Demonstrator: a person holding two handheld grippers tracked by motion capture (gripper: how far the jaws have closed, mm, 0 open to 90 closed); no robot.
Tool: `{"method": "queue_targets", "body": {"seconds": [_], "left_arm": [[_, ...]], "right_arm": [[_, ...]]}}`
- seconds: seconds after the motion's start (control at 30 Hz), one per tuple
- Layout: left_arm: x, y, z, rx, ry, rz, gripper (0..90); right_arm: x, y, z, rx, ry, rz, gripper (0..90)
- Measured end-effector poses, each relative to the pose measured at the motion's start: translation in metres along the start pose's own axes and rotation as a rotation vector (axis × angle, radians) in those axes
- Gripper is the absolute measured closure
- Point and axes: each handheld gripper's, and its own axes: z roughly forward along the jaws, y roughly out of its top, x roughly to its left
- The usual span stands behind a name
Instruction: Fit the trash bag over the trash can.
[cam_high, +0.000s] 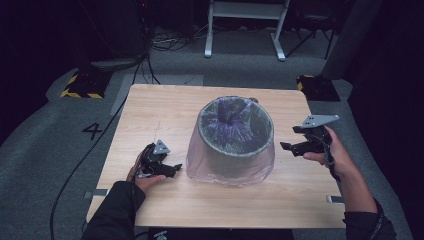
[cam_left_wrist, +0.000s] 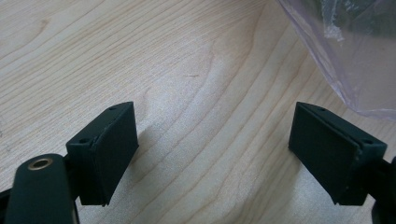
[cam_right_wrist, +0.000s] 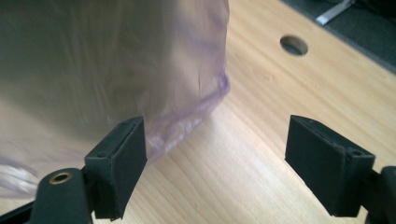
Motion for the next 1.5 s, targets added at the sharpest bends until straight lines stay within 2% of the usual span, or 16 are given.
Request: {"method": "queue_targets", "body": {"seconds": [0.07, 0.27, 0.8, 1.0, 1.17, 1.5], "left_arm": [[0.0, 0.0, 0.0, 0.001, 0.002, 0.003, 15.1], [0.0, 0.0, 0.0, 0.001, 0.0, -0.002, 15.2], [0.0, 0.0, 0.0, 0.002, 0.0, 0.003, 15.1], [0.0, 0.0, 0.0, 0.001, -0.003, -0.001, 15.1], [-0.001, 0.0, 0.0, 0.001, -0.003, -0.003, 15.1], [-0.001, 0.0, 0.0, -0.001, -0.002, -0.005, 15.1]], "right_arm": [[-0.001, -0.006, 0.005, 0.022, -0.006, 0.0, 20.4], [-0.003, -0.018, 0.013, 0.044, -0.049, 0.004, 20.7], [0.002, -0.052, 0.034, 0.111, -0.034, 0.014, 19.7], [0.003, -0.066, 0.036, 0.099, -0.021, 0.043, 19.8], [0.004, -0.079, 0.038, 0.106, -0.03, 0.067, 20.1], [0.009, -0.103, 0.04, 0.12, -0.02, 0.081, 20.1]]}}
